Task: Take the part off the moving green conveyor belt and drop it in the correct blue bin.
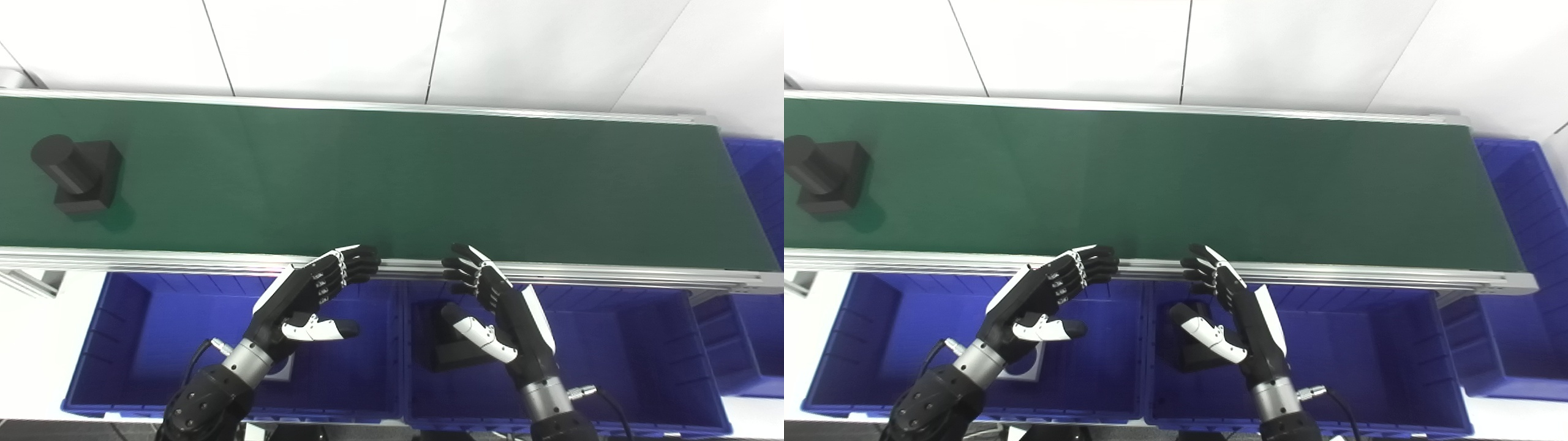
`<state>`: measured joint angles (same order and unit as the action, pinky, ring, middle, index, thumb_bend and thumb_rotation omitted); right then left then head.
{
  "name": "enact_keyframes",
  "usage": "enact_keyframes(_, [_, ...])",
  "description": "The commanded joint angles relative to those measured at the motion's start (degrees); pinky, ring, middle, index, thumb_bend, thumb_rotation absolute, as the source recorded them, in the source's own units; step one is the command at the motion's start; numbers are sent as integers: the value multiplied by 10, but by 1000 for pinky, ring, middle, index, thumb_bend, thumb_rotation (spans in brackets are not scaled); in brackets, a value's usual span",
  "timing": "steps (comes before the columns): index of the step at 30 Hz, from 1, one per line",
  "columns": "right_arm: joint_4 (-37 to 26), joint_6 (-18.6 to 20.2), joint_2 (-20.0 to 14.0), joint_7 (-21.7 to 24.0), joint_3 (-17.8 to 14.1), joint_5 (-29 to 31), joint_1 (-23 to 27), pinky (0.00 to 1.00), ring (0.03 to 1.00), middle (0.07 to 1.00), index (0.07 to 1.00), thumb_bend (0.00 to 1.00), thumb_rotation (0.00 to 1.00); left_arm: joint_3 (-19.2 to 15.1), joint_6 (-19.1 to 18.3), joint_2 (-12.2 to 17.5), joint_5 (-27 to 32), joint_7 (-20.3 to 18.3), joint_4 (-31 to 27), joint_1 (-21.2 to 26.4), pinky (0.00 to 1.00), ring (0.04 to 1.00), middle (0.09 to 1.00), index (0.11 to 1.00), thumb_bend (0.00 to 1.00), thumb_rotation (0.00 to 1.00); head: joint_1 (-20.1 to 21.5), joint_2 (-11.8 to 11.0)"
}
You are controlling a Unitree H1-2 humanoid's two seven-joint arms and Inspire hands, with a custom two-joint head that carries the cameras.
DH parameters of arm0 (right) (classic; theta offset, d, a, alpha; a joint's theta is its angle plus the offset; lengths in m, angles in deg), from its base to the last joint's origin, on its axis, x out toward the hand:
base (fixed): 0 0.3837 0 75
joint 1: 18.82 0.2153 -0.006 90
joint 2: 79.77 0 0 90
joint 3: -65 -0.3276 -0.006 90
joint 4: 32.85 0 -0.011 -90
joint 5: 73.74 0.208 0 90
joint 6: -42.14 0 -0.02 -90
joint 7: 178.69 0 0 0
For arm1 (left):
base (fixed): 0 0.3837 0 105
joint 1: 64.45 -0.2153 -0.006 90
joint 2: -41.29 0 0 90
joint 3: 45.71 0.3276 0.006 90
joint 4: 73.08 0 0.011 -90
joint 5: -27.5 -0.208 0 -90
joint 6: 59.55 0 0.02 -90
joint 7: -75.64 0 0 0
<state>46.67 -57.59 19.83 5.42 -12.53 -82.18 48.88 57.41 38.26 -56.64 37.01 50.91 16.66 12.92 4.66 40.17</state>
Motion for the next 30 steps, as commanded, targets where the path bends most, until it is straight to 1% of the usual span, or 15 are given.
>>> enact_keyframes(1, [-11, -40, -3, 0, -4, 2, 4, 712, 776, 801, 871, 641, 604, 3, 26, -8, 4, 0, -3, 7, 835, 822, 809, 802, 1000, 355, -14, -5])
enact_keyframes(4, [-9, -43, -7, 0, -6, 3, 4, 712, 778, 805, 877, 625, 610, 6, 29, -13, 3, 1, 3, 9, 835, 820, 807, 801, 1000, 345, -33, -12])
enact_keyframes(5, [-8, -44, -9, 0, -7, 4, 4, 711, 778, 805, 878, 622, 612, 7, 30, -15, 3, 1, 7, 10, 836, 821, 808, 801, 1000, 341, -53, -18])
enact_keyframes(8, [-4, -49, -14, 1, -10, 9, 7, 705, 776, 808, 882, 608, 614, 11, 34, -22, -5, 5, 13, 12, 835, 820, 806, 799, 1000, 335, -75, -24])
enact_keyframes(11, [1, -56, -19, 2, -15, 12, 9, 702, 777, 812, 884, 597, 621, 16, 39, -29, -11, 7, 21, 15, 830, 817, 806, 798, 1000, 323, -102, -37])
enact_keyframes(12, [2, -57, -20, 2, -16, 11, 9, 700, 775, 811, 885, 594, 627, 17, 41, -31, -11, 8, 24, 16, 830, 818, 808, 799, 1000, 318, -102, -37])
enact_keyframes(13, [3, -58, -21, 2, -18, 11, 9, 699, 774, 811, 886, 592, 631, 19, 44, -32, -12, 8, 28, 17, 831, 818, 809, 799, 1000, 316, -114, -46])
enact_keyframes(14, [5, -60, -22, 2, -19, 11, 10, 696, 773, 811, 886, 592, 635, 20, 46, -34, -13, 8, 31, 18, 833, 819, 811, 801, 1000, 313, -116, -48])
enact_keyframes(15, [9, -64, -24, 2, -20, 12, 11, 693, 771, 812, 887, 589, 639, 21, 49, -36, -14, 9, 36, 19, 836, 819, 814, 803, 1000, 313, -127, -58])
enact_keyframes(16, [13, -68, -25, 3, -22, 14, 11, 692, 770, 811, 888, 588, 639, 23, 51, -38, -15, 9, 40, 20, 840, 820, 815, 805, 1000, 312, -129, -59])
enact_keyframes(17, [18, -72, -27, 3, -23, 15, 13, 692, 770, 811, 889, 585, 644, 24, 53, -40, -17, 10, 44, 21, 846, 821, 817, 805, 1000, 312, -139, -68])
enact_keyframes(18, [21, -75, -28, 4, -24, 16, 14, 692, 770, 811, 889, 585, 645, 25, 54, -41, -18, 11, 47, 22, 847, 821, 817, 805, 1000, 312, -139, -68])
enact_keyframes(21, [31, -80, -29, 5, -27, 21, 17, 692, 772, 813, 890, 589, 654, 27, 59, -48, -27, 17, 54, 24, 837, 817, 813, 800, 1000, 315, -160, -84])
enact_keyframes(25, [38, -83, -29, 6, -31, 28, 20, 690, 775, 815, 890, 606, 659, 30, 61, -54, -33, 23, 62, 26, 833, 812, 807, 790, 1000, 315, -173, -95])
enact_keyframes(30, [46, -89, -30, 6, -34, 30, 24, 691, 776, 816, 890, 574, 643, 31, 66, -60, -35, 27, 75, 29, 833, 808, 804, 786, 1000, 302, -183, -102])
